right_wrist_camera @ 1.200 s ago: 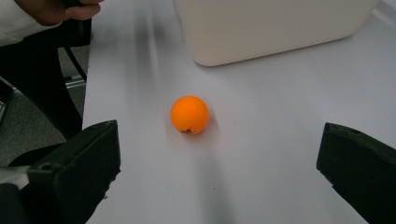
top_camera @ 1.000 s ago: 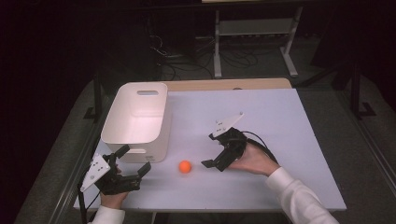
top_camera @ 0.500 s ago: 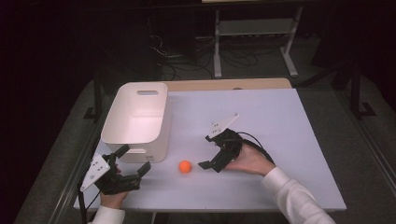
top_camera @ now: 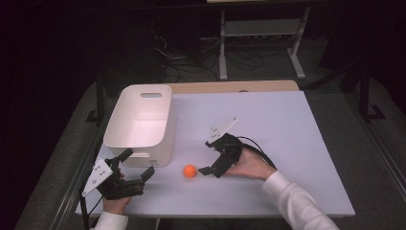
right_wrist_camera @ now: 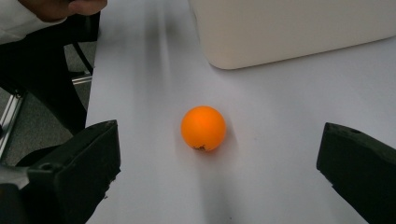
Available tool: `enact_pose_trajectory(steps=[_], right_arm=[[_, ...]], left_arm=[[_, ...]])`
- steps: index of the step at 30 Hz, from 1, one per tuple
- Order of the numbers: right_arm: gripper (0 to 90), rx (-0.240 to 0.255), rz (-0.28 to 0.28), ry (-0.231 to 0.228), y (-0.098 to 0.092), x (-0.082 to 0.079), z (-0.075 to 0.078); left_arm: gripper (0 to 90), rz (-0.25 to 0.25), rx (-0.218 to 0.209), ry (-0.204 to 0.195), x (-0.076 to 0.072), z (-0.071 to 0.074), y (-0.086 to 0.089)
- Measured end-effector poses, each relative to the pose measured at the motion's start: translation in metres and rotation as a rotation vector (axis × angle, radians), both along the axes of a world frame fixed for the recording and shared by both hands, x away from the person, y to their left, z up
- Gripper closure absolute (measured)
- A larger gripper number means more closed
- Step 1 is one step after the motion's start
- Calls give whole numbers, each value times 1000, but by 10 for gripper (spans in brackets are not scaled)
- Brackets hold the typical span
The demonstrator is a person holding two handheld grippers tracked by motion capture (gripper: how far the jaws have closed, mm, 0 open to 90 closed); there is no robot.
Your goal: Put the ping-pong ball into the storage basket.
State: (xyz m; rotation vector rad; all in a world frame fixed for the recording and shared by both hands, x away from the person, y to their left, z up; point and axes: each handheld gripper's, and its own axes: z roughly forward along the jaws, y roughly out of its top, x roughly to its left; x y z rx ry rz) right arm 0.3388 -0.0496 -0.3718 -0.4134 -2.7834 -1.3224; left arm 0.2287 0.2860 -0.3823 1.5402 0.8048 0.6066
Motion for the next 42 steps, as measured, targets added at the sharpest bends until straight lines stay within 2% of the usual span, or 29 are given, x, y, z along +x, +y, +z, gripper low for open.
enact_pose_trajectory(steps=[15, 17, 29, 39, 42], right_arm=[[0, -12, 37, 19, 19, 0, -11], [0, -12, 46, 4, 19, 1, -12], [0, -22, 81, 25, 34, 3, -24], [0, -45, 100, 43, 41, 4, -32], [0, -45, 107, 36, 42, 4, -34]], left_arm=[[4, -5, -3, 1, 0, 0, 0], [4, -4, -5, 1, 0, 0, 0], [4, 0, -12, 3, 0, 0, -1], [4, -2, 0, 3, 0, 0, 0], [4, -3, 0, 3, 0, 0, 0]])
